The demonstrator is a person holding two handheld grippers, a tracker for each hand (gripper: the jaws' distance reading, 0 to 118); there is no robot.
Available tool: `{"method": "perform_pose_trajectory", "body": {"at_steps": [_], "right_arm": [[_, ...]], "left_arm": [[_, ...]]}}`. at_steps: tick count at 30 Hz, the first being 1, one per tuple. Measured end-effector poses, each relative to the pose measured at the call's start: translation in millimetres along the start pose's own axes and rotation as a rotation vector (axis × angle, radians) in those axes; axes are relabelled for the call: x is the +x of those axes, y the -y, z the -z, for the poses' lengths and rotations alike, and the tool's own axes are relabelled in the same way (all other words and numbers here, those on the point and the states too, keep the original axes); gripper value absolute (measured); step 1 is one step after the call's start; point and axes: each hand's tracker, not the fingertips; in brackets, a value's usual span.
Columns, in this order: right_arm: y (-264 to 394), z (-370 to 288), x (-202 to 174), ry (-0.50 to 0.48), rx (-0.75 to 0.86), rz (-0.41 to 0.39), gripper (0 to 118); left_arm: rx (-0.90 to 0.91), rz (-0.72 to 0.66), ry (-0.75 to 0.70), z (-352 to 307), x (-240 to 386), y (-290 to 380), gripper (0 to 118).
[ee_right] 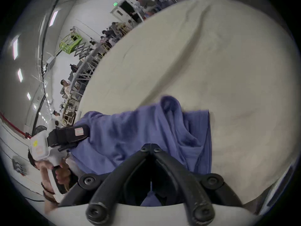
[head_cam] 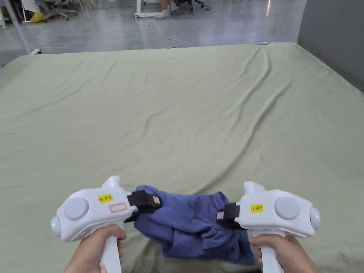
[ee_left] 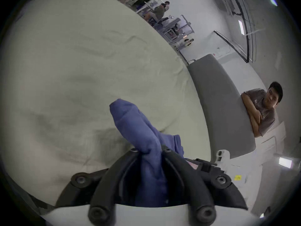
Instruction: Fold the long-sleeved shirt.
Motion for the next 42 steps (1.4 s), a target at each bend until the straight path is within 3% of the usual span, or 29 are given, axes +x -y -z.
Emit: {"method": "perform_pose_trajectory", "body": {"at_steps": [3,6,8,17,26,30,36,42], "right_arm": [[-5,-18,-26,0.017,0.095,-0.086,0],[-6,-26,-53,0.108,0.177,-0.199,0],[-7,-27,-66,0.098,0.192,-0.249,0],[-7,-19,-77,0.067,0.167,-0.232,0],[-7,-17,-67,0.107,0.161,-0.22,0],[-8,-13,-77,0.114,0.161,-0.237,0],[-10,1,-107,0.094,0.155,-0.303,0],[-10,14,-125,0.055,0.128,-0.338,0]], "left_arm": [[0.01,0.039,-0.028,-7,12,-20,10],[0.021,0.055,-0.012,-19,13,-33,6],[0.008,0.077,-0.006,-25,9,-37,3],[-0.086,0.068,-0.02,2,-19,-23,0],[-0.024,0.121,-0.114,-36,-52,-43,0],[0.002,0.094,-0.156,-76,-91,-62,0],[0.104,0.175,-0.331,-171,-160,-101,0],[0.212,0.079,-0.494,-245,-216,-128,0]]}}
